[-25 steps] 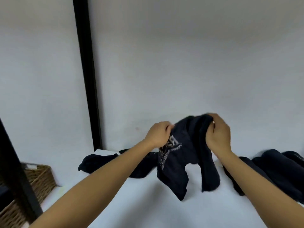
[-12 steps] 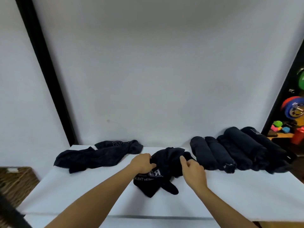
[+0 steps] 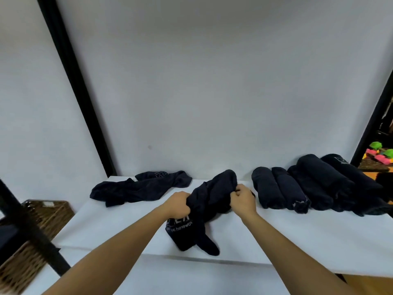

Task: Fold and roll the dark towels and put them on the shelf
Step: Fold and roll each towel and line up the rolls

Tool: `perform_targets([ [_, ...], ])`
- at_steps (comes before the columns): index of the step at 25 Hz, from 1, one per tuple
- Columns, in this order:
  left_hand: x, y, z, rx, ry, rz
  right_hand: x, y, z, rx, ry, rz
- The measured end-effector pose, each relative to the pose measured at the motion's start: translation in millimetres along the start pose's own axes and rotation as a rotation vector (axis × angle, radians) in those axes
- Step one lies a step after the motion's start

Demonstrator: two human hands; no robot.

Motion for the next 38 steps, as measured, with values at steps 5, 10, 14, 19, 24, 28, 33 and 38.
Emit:
perform_targets([
  [5,-5.0,-31.3,16.4,-0.031,-0.088,0.042,-8.8,-20.3,46.5,-0.081,0.331,0.126],
  [10,-19.1,-31.5,12.0,0.185,-0.057,0.102,50.3,-36.4,19.7,0.145,0.365,0.379],
  [14,-48.2,-31.8,8.1,0.168,0.086,0.06,71.0,-29.7,-28.6,0.553,0.053,0.285],
  [19,-52.1,-21.6,-20.9,0.059,-0.111,0.075,68.9,-10.8,-47.2,0.431,-0.002,0.1],
  [24,-51.9,-20.3,-28.7,0.282,-0.095,-0.032,56.4,-20.8,-57.7,0.263,-0.009,0.007],
  [28,-44.8,-14.4,-5.1,0.656,-0.082,0.077,49.8,-22.4,-56.8,0.137,-0.086,-0.086],
  [33,-43.5,25.2,94.4,0.973,0.036,0.138,36.3,-102.6,-32.1,-0.078,0.102,0.021],
  [38,-27.3,78.1,202.4,1.343,0.052,0.02,53.6,-234.9,37.3,-0.195,0.429,0.424],
])
Point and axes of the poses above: each hand's wrist, its own x-axis away from the middle knuckle, its own z-axis out of the back of the hand, y = z × x, the point moved 4 cm from there along -x, towards the middle knuckle, and after that the axes turned 14 degrees about y, right-handed, at the moved point
